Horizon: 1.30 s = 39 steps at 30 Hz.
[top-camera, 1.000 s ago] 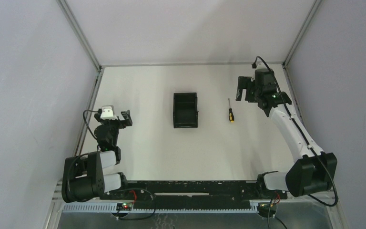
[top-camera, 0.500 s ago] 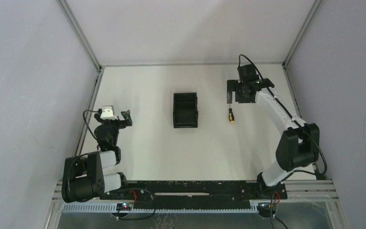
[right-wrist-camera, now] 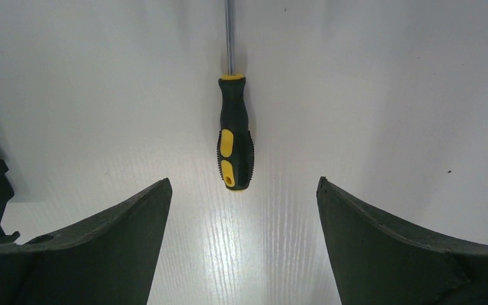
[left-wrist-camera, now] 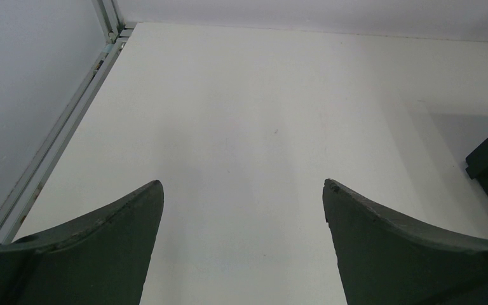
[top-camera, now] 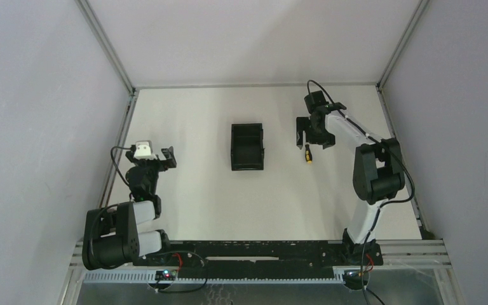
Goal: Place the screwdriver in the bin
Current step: Pick up the screwdriver from the center of the board.
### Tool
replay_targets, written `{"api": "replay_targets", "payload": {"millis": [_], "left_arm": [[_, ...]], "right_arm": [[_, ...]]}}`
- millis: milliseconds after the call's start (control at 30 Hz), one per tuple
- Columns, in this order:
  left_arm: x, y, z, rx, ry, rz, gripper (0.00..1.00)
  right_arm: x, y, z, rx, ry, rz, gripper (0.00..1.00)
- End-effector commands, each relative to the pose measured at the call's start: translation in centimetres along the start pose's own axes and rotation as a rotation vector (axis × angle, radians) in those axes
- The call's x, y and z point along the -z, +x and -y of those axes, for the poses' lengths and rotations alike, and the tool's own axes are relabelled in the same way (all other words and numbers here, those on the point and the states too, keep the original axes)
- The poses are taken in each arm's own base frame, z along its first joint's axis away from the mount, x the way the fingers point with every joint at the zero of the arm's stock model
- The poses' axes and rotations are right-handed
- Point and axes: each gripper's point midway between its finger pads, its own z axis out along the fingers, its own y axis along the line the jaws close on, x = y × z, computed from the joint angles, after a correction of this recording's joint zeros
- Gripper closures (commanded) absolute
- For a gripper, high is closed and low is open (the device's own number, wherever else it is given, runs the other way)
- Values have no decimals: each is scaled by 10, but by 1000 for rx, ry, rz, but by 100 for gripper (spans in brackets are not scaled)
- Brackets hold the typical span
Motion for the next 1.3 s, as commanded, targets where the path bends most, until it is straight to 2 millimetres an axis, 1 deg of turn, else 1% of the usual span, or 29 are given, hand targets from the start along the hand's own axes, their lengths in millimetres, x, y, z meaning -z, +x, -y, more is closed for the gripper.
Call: {"api": "replay_targets", "payload": {"millis": [0, 233, 533, 700, 867, 967, 1100, 1267], "left_arm": [[1, -16, 2, -3, 6, 78, 0], [1, -16, 2, -4, 7, 77, 0], [1, -16, 2, -4, 7, 77, 0], [1, -16, 2, -4, 7, 77, 0], [1, -16, 2, -4, 6, 77, 0], [1, -16, 2, -4, 6, 76, 0], [1, -16, 2, -4, 6, 77, 0], [1, -16, 2, -3, 6, 76, 0]], "right_arm": [[-8, -4, -10, -30, -12, 3, 8], [-28, 3, -9, -32, 6, -37, 14], [-49, 13, -11, -27, 10, -81, 22], [-55, 16, -10, -26, 15, -96, 31], [-60, 20, -9, -27, 18, -114, 44], [-63, 22, -8, -26, 20, -119, 49], [-67, 24, -7, -26, 22, -128, 53], [-70, 26, -6, -28, 22, -138, 64]]}}
